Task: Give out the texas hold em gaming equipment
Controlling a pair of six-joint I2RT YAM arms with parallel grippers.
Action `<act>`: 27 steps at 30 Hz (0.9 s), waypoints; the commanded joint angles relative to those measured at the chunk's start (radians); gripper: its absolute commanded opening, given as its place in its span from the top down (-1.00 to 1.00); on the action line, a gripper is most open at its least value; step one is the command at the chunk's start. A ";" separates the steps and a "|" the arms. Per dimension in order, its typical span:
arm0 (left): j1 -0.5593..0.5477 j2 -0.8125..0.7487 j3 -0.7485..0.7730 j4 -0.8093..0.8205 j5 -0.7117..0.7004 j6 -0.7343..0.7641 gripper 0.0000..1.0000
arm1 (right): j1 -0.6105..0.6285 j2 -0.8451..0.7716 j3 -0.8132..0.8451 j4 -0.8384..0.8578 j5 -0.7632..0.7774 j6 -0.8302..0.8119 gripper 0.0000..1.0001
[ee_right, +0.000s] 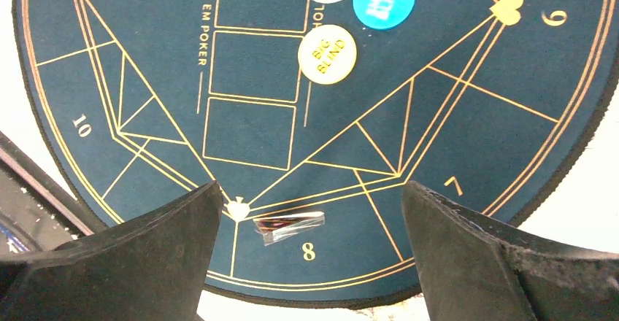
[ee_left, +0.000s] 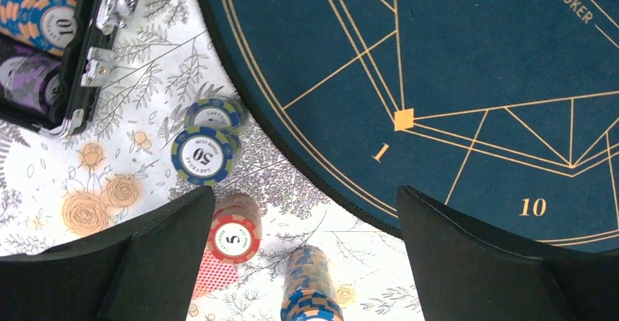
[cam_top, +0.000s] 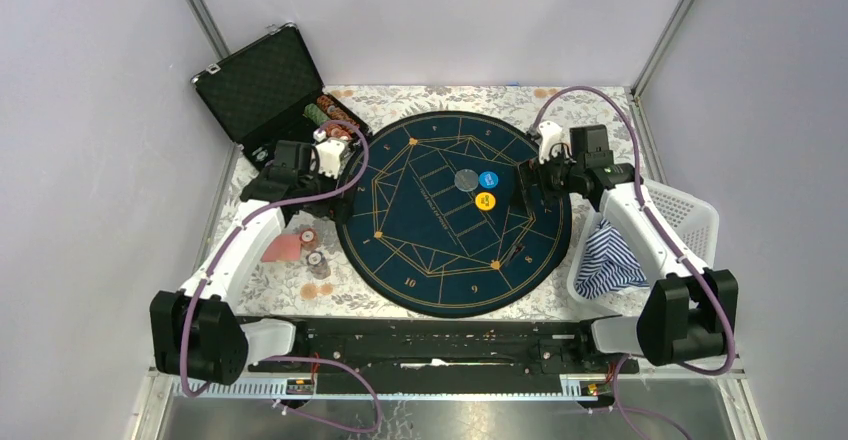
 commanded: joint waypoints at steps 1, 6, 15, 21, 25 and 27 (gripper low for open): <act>0.057 -0.036 -0.006 0.048 0.037 -0.055 -0.97 | 0.033 0.068 0.117 -0.004 0.101 -0.022 -0.99; 0.098 -0.082 -0.019 0.065 0.058 -0.096 -0.97 | 0.115 0.186 0.244 -0.013 0.205 -0.037 -0.99; 0.102 -0.130 -0.030 0.083 0.016 -0.171 -0.97 | 0.245 0.483 0.481 -0.016 0.299 -0.063 -0.99; 0.146 -0.122 -0.028 0.086 0.027 -0.224 -0.97 | 0.303 0.672 0.623 -0.029 0.336 -0.080 -0.99; 0.173 -0.128 -0.031 0.092 0.061 -0.238 -0.98 | 0.312 0.757 0.690 -0.036 0.339 -0.081 -0.99; 0.205 -0.142 -0.042 0.105 0.071 -0.237 -0.97 | 0.316 0.786 0.705 -0.034 0.336 -0.083 -0.99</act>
